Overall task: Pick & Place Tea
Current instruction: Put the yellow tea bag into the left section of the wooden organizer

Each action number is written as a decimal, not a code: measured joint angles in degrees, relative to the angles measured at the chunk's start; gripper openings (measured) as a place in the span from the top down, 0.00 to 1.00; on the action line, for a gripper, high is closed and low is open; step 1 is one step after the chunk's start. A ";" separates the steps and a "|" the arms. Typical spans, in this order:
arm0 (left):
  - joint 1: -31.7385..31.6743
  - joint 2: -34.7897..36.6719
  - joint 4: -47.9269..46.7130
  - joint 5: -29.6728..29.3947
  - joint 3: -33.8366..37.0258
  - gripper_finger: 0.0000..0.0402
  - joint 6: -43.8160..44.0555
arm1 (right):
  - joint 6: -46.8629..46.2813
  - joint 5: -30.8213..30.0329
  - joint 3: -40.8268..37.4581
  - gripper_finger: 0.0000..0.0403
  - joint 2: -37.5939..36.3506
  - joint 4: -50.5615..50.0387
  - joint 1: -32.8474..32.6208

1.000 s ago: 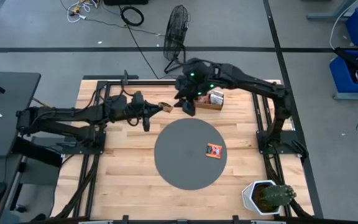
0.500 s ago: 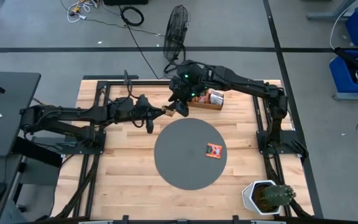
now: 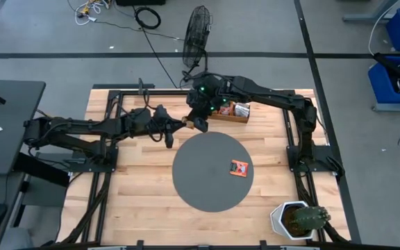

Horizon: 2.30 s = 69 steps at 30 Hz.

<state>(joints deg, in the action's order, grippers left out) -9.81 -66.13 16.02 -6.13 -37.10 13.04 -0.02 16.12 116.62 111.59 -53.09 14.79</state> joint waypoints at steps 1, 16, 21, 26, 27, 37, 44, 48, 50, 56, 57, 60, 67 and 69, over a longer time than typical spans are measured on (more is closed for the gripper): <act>0.01 -0.02 -0.19 0.00 0.00 0.97 0.00 | 0.81 0.19 0.00 0.92 0.00 -0.52 0.00; 0.33 0.15 -6.84 -0.05 -0.02 0.70 11.34 | 8.01 -12.95 -1.61 1.00 -0.15 -3.95 4.75; 2.29 1.08 -7.02 -0.04 -0.02 0.68 14.47 | 10.32 -16.45 -7.63 1.00 -0.15 -2.01 7.32; 4.85 2.05 -7.08 -0.07 0.00 0.69 16.71 | 12.89 -16.80 -14.62 1.00 -0.14 1.75 8.47; 5.41 2.20 -6.74 -0.07 0.00 0.69 17.22 | 13.27 -16.68 -16.05 1.00 -0.15 2.71 8.61; 8.91 2.16 -6.39 -0.20 0.00 0.70 23.23 | 16.46 -17.58 -24.51 1.00 -0.13 14.24 11.80; 11.02 2.16 -2.72 -2.53 0.00 0.70 25.09 | 18.34 -18.66 -27.39 1.00 -0.13 17.11 14.09; 12.25 2.16 -0.73 -5.22 0.00 0.70 25.23 | 18.52 -18.42 -29.11 1.00 -0.13 19.83 14.40; 12.79 2.16 0.11 -5.86 0.00 0.70 25.31 | 18.61 -18.03 -30.13 1.00 -0.13 19.94 14.36; 13.99 2.16 0.32 -8.67 0.00 0.70 25.35 | 19.44 -18.03 -33.30 1.00 -0.13 22.92 13.44; 13.99 2.16 0.30 -8.88 0.00 0.70 25.35 | 19.42 -18.03 -33.86 1.00 -0.13 23.60 13.42; 13.97 2.16 0.39 -9.11 0.00 0.70 25.38 | 18.89 -18.00 -35.11 1.00 -0.13 24.13 13.44; 13.97 2.16 0.43 -9.38 0.00 0.70 25.38 | 18.53 -17.83 -35.47 0.91 -0.13 23.72 13.46; 13.97 2.16 0.40 -9.38 0.00 0.70 25.35 | 18.54 -17.34 -34.13 0.85 -0.11 22.97 13.46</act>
<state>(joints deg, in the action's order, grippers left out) 4.16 -63.96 16.43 -15.51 -37.10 38.39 18.52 -1.22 82.49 111.48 -30.12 28.25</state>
